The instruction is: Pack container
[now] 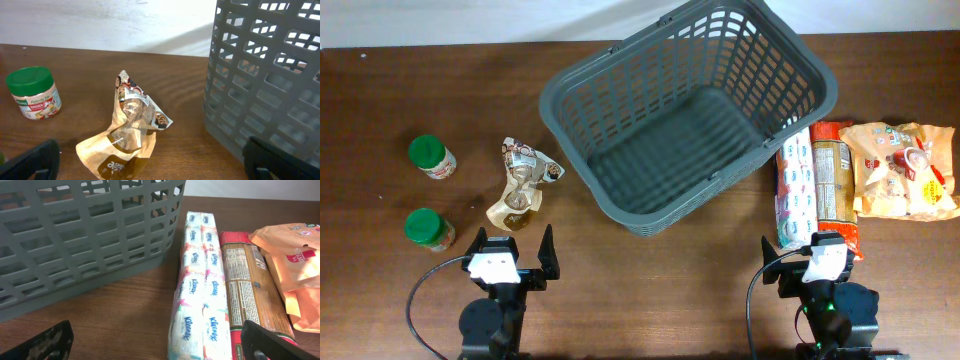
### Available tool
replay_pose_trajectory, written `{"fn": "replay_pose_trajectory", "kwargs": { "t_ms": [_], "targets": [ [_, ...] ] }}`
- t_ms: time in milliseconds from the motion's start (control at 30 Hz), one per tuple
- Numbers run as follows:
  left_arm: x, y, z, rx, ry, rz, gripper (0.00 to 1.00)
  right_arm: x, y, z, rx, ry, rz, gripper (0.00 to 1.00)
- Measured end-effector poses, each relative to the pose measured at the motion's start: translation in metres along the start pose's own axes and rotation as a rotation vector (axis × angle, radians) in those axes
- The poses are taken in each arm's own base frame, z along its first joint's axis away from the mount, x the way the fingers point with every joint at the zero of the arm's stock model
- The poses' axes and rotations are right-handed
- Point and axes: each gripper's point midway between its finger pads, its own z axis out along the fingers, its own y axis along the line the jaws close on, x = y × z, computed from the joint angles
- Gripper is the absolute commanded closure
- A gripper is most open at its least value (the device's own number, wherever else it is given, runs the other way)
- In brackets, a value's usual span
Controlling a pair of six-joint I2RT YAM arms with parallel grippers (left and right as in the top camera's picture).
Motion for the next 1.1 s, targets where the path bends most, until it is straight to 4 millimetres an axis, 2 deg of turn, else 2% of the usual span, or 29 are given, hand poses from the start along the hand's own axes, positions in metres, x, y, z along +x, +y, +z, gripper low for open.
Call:
{"fn": "replay_pose_trajectory", "kwargs": {
  "t_ms": [1100],
  "targets": [
    [-0.0038, 0.0034, -0.0001, -0.020, -0.016, -0.001, 0.01, 0.0000, -0.0001, 0.0000, 0.000, 0.000, 0.000, 0.01]
  ]
}}
